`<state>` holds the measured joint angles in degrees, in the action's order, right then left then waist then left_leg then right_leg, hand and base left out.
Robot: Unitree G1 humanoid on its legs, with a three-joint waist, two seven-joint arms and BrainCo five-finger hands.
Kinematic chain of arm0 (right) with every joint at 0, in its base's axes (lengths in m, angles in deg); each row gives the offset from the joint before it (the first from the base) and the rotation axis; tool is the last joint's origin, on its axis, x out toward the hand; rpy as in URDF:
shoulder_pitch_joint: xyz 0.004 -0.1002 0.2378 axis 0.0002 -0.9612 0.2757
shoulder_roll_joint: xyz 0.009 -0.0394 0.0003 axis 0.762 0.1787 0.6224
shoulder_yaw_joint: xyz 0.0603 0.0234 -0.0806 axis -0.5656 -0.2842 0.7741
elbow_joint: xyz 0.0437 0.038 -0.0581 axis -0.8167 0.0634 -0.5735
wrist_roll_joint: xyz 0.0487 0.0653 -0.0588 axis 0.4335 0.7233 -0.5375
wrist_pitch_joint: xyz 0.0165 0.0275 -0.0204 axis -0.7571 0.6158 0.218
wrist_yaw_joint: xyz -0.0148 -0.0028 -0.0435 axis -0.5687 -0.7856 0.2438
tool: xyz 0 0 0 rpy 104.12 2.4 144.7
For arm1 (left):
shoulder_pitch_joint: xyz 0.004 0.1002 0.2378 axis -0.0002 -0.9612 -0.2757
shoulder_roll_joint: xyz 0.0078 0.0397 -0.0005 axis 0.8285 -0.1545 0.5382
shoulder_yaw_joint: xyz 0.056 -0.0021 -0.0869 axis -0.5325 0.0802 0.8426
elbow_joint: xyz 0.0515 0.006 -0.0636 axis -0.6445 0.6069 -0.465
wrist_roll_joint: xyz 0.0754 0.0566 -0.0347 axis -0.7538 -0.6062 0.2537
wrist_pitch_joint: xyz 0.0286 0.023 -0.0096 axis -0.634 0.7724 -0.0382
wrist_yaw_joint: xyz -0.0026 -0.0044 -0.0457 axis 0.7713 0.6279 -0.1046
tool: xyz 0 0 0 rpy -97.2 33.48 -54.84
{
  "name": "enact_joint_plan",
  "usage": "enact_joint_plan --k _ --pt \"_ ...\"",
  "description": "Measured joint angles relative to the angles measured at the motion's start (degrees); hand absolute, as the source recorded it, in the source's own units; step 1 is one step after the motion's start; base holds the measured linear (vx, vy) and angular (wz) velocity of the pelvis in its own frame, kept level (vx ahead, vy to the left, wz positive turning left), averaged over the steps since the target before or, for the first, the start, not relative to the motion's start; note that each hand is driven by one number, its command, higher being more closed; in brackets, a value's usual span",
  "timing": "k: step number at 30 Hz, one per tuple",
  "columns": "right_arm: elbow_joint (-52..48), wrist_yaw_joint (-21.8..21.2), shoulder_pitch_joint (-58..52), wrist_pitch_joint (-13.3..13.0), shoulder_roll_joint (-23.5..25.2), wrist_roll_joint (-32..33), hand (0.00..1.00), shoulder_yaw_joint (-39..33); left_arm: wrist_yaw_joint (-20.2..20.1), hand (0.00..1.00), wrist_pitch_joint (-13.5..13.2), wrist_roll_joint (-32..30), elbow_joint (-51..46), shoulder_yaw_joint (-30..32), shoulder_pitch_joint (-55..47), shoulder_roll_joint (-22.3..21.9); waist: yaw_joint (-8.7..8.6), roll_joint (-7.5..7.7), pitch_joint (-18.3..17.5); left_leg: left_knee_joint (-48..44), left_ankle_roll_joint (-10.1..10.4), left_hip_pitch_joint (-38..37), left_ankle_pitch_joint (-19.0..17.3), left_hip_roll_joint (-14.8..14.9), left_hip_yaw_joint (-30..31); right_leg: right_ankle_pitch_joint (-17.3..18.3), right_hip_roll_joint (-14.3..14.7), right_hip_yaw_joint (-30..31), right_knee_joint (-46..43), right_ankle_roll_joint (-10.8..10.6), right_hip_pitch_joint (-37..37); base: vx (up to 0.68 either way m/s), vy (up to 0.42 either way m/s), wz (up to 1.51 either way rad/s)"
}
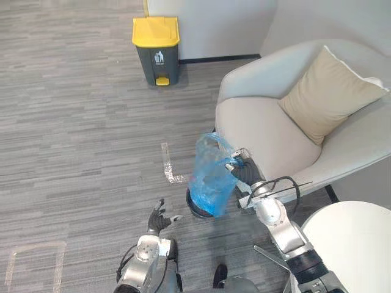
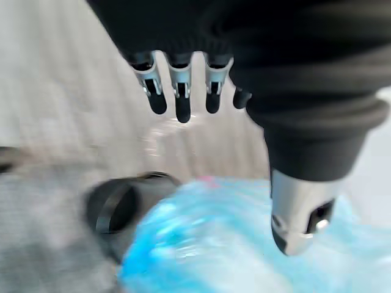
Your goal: Gather rubbish on tea table into small bin, then transfer packed bag to large trash can.
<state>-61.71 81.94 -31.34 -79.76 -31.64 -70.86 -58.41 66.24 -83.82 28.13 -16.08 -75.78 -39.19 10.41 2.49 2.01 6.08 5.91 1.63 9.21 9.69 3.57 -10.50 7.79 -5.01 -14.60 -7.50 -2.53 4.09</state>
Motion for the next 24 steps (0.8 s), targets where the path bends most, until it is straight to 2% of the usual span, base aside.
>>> enact_joint_plan --k 4,10,19,24 --pt "0.0 -1.4 0.4 -0.1 -0.3 3.5 1.0 0.6 0.3 0.0 -0.9 -2.6 -6.2 -1.5 -0.1 0.1 -0.18 -0.79 -1.8 0.0 0.0 -0.5 0.0 0.1 -0.4 -1.2 0.3 1.1 1.4 0.0 -0.5 -0.02 0.008 -0.14" --pt "-3.5 -2.5 3.3 -0.1 -1.3 8.5 1.0 2.6 1.6 0.0 -1.1 -6.6 -11.2 -3.9 0.0 -0.2 -0.68 -1.1 -2.0 0.4 0.0 -2.1 0.0 -0.1 -1.1 -2.2 0.7 2.4 2.9 -0.2 -2.1 -0.02 0.019 -0.11" --pt "-4.8 -2.9 8.2 -0.4 0.0 11.5 1.0 5.0 1.7 0.0 -1.1 -11.9 -14.9 -6.8 2.0 0.0 -0.86 -1.15 -3.2 0.1 -0.2 -2.3 0.1 -0.2 -3.1 -4.8 0.8 4.8 5.0 -0.5 -2.1 0.01 0.021 -0.13" --pt "-4.7 -3.0 9.0 -0.4 -0.1 12.1 1.0 5.9 1.7 0.0 -1.3 -17.1 -15.8 -7.5 3.7 0.6 -1.24 -1.25 -3.6 0.4 -0.2 -3.2 0.1 -0.2 -3.5 -4.9 0.7 5.7 5.0 -0.5 -2.3 -0.01 0.017 -0.09"
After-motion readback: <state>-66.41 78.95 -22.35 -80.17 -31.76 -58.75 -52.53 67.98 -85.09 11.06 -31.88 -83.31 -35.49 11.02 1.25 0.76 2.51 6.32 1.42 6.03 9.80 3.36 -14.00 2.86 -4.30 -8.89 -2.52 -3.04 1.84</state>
